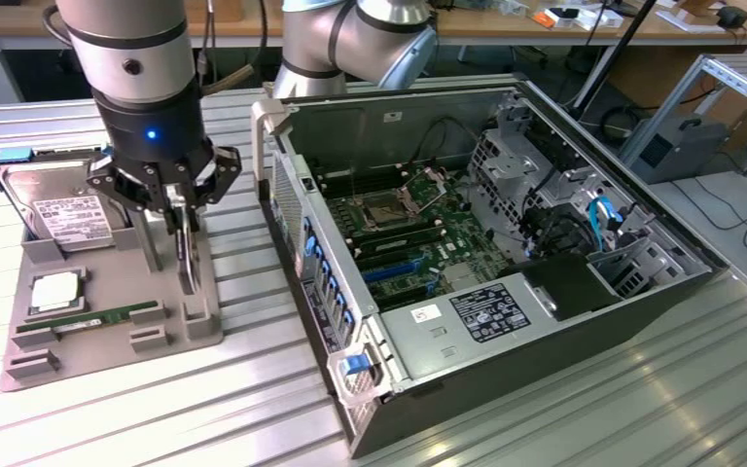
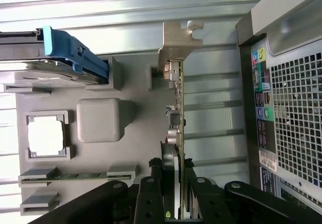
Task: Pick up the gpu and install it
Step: 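Pick up the gpu and move the gpu toward the slot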
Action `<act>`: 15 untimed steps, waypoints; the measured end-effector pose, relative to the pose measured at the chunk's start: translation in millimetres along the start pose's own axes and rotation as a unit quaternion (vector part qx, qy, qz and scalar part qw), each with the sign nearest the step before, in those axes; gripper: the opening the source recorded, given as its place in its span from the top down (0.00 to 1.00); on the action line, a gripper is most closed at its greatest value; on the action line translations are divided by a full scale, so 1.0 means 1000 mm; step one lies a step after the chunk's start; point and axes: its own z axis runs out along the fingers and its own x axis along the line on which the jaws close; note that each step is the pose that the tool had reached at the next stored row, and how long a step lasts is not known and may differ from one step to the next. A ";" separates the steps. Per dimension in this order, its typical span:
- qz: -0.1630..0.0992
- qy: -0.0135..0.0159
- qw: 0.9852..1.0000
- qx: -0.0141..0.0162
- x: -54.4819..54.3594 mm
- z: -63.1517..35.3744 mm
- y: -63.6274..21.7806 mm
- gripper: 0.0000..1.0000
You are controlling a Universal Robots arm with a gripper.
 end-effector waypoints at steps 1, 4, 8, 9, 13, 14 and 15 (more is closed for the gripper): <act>0.000 0.000 1.000 0.000 0.000 -0.0012 0.0001 0.73; 0.000 0.000 1.000 0.000 0.000 -0.0048 0.0002 0.73; 0.000 0.000 1.000 0.000 0.000 -0.0121 0.0005 0.73; 0.000 0.000 1.000 0.000 0.000 -0.0133 0.0005 0.73; 0.000 0.000 1.000 0.000 0.000 -0.0193 0.0008 0.73; 0.000 0.000 1.000 0.000 0.000 -0.0203 0.0008 0.73; 0.000 0.000 1.000 0.000 -0.001 -0.0224 0.0009 0.73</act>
